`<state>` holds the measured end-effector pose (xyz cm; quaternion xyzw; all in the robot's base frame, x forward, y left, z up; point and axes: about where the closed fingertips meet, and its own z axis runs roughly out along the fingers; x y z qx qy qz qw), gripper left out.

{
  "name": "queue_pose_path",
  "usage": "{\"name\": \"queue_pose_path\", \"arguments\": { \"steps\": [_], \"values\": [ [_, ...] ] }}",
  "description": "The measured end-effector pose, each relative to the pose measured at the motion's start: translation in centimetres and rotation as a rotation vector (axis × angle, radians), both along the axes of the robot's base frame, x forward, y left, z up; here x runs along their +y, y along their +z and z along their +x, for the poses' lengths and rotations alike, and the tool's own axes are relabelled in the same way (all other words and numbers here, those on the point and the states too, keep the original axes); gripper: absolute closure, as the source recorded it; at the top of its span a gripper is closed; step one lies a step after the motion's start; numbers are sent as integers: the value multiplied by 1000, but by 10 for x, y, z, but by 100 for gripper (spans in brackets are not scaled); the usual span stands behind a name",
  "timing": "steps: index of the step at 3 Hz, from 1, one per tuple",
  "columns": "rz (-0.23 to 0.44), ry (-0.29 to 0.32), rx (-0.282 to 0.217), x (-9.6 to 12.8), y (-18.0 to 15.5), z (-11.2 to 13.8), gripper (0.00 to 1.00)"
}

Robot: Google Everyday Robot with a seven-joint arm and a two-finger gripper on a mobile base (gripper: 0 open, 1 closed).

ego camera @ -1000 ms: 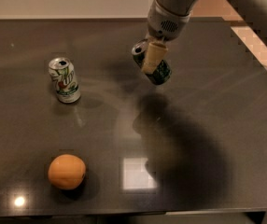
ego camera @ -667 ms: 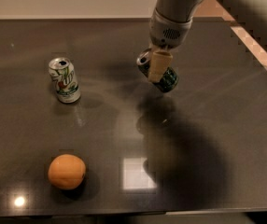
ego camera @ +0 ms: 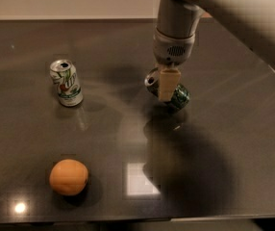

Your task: Knock green can over

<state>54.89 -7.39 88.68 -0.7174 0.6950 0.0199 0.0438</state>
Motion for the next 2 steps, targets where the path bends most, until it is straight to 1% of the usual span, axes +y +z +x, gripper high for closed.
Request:
{"name": "queue_pose_path", "arguments": {
  "steps": [1, 2],
  "values": [
    [-33, 24, 31, 0, -13, -7, 57],
    [-32, 9, 50, -3, -22, -9, 35]
  ]
}}
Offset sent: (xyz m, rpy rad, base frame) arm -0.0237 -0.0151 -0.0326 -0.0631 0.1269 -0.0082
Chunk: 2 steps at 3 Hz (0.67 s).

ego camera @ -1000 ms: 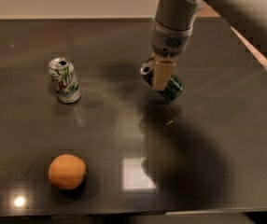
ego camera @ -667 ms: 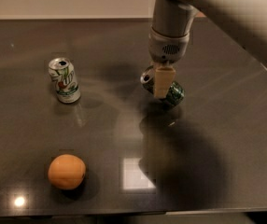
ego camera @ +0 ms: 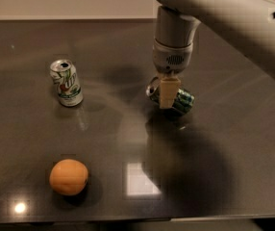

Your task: Knock green can over

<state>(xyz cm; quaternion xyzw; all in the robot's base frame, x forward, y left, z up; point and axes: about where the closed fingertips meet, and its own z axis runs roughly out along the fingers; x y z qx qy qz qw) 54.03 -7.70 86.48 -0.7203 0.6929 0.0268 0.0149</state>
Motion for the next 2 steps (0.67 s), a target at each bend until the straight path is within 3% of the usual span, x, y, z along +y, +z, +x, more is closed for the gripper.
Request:
{"name": "queue_pose_path", "arguments": {
  "steps": [1, 2],
  "values": [
    [11, 0, -19, 3, 0, 4, 12],
    [19, -1, -33, 5, 0, 8, 0]
  ]
}}
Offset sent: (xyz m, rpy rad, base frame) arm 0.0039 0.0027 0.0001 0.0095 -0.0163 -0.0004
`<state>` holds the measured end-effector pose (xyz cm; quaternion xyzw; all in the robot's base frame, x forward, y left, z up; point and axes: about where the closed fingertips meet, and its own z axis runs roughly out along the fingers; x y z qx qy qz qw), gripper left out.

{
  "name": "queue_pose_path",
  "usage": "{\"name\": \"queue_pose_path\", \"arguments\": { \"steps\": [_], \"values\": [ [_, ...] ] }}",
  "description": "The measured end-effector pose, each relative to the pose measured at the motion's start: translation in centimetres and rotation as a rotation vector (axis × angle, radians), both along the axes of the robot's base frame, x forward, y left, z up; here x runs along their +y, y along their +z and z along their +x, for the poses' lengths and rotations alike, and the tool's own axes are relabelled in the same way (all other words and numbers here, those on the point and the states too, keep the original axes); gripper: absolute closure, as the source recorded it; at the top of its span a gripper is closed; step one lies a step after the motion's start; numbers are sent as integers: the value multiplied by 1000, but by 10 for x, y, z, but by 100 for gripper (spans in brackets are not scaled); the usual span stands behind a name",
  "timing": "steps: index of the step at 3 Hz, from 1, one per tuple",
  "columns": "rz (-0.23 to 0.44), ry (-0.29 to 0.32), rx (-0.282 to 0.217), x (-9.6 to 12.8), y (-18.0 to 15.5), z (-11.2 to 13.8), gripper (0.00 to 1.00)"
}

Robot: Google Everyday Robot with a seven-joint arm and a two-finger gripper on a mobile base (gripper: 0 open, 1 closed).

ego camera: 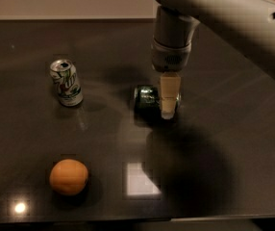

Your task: Knock green can over

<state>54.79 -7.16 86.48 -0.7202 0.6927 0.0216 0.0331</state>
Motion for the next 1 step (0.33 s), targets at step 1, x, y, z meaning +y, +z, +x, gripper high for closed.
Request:
{"name": "queue_pose_path", "arguments": {
  "steps": [1],
  "values": [
    [0, 0, 0, 0, 0, 0, 0]
  ]
}}
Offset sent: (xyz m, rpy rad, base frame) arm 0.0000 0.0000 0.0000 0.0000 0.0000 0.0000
